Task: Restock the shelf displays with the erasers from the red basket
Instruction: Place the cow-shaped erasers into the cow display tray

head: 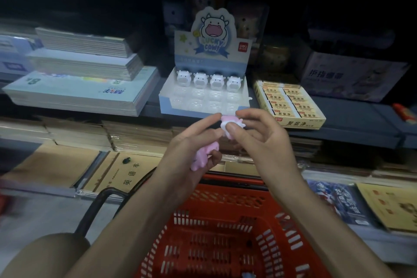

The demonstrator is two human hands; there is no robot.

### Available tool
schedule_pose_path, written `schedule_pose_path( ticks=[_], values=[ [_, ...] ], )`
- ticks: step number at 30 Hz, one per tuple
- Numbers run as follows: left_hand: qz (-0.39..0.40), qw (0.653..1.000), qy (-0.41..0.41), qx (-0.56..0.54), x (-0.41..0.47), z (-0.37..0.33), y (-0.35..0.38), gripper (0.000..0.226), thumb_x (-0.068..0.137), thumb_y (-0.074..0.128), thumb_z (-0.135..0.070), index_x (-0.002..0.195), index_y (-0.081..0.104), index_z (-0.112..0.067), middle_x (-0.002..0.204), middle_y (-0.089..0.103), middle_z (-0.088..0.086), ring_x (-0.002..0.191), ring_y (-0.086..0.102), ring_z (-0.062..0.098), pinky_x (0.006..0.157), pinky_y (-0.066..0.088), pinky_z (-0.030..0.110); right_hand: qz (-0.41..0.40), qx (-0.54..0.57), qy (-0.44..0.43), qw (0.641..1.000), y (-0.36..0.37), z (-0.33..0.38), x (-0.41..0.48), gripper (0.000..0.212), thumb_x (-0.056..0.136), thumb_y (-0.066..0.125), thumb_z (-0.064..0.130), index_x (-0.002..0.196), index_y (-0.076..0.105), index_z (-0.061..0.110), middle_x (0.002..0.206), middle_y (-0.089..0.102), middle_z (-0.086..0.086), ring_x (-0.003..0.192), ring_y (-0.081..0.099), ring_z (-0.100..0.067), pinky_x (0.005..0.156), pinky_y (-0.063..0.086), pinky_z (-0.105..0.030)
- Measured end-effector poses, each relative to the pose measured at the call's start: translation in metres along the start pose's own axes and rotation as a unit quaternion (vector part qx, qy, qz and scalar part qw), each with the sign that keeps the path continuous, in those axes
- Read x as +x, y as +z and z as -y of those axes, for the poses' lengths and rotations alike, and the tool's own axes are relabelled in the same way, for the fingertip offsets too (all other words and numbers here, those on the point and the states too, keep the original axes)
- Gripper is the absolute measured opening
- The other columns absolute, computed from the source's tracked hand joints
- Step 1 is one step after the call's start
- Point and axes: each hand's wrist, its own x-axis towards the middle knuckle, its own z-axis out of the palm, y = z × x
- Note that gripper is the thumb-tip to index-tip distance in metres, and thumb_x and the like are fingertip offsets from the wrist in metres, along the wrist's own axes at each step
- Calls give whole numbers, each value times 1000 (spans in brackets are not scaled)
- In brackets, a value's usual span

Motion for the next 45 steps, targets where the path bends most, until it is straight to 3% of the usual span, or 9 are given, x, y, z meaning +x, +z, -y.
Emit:
schedule_pose_path(
  ticks=[4, 8, 11, 13, 16, 19, 26, 35, 45],
  values=[
    [6, 999, 15, -40, 0, 3, -2, 38, 91, 76, -16, 128, 74, -21, 116, 50, 17, 85, 49, 24, 81, 55, 26, 3, 9, -6, 1000, 3, 4, -3, 28, 88, 79, 16, 114, 71, 14, 101, 77, -4, 87, 76, -16, 79, 61, -26],
    [19, 996, 46, -78, -6, -1, -7, 42, 93, 70, -13, 135, 67, -16, 104, 75, 12, 85, 71, 12, 104, 52, 36, 21, -5, -18, 1000, 13, 11, -5, 35, 89, 78, 10, 122, 70, 18, 94, 79, 2, 88, 77, -15, 84, 62, -33],
    [4, 996, 48, -81, -7, -8, -15, 38, 96, 66, -5, 131, 71, -18, 105, 77, 10, 97, 77, 18, 99, 57, 33, 30, -33, -31, 999, 23, 16, -7, 35, 93, 74, 16, 126, 67, 21, 94, 79, 6, 87, 78, -12, 85, 61, -32],
    [-10, 997, 57, -44, -6, -13, -23, 38, 96, 65, -2, 127, 74, -20, 103, 66, 20, 107, 74, 31, 91, 60, 32, 30, -52, -43, 997, 26, 21, -3, 36, 92, 75, 19, 127, 65, 24, 107, 76, 2, 92, 77, -13, 85, 62, -33],
    [-53, 991, 96, 71, -1, -17, -34, 44, 94, 62, 6, 127, 73, -20, 90, 57, 13, 83, 69, 16, 83, 64, 36, 11, -96, -60, 994, 29, 34, 14, 37, 88, 81, 23, 120, 62, 24, 117, 68, 3, 93, 76, -16, 87, 63, -35],
    [-87, 966, 130, 203, 6, -22, -42, 55, 94, 62, 8, 138, 66, -25, 89, 65, 5, 84, 70, 17, 78, 66, 37, 11, -160, -83, 984, 35, 47, 45, 29, 88, 81, 23, 111, 64, 25, 111, 70, 4, 88, 76, -16, 87, 62, -46],
    [-107, 845, 182, 492, 11, -28, -50, 80, 87, 57, 0, 156, 44, -39, 93, 62, -5, 84, 62, 12, 79, 56, 30, 63, -329, -132, 933, 66, 43, 118, 25, 87, 77, 33, 110, 72, 24, 104, 73, 7, 91, 72, -17, 88, 60, -46],
    [-101, 799, 215, 553, 13, -31, -52, 76, 86, 54, -2, 156, 46, -30, 100, 53, -4, 91, 55, 12, 86, 51, 29, 100, -430, -149, 885, 92, 28, 148, 33, 89, 76, 25, 121, 74, 17, 112, 73, 2, 101, 65, -12, 82, 47, -23],
    [-110, 800, 213, 550, 18, -33, -55, 69, 84, 53, -3, 149, 55, -28, 104, 54, -1, 100, 59, 20, 91, 52, 33, 50, -500, -178, 846, 112, 21, 147, 31, 78, 82, 15, 109, 77, 18, 94, 63, 2, 87, 61, -16, 75, 47, -28]
  ],
)
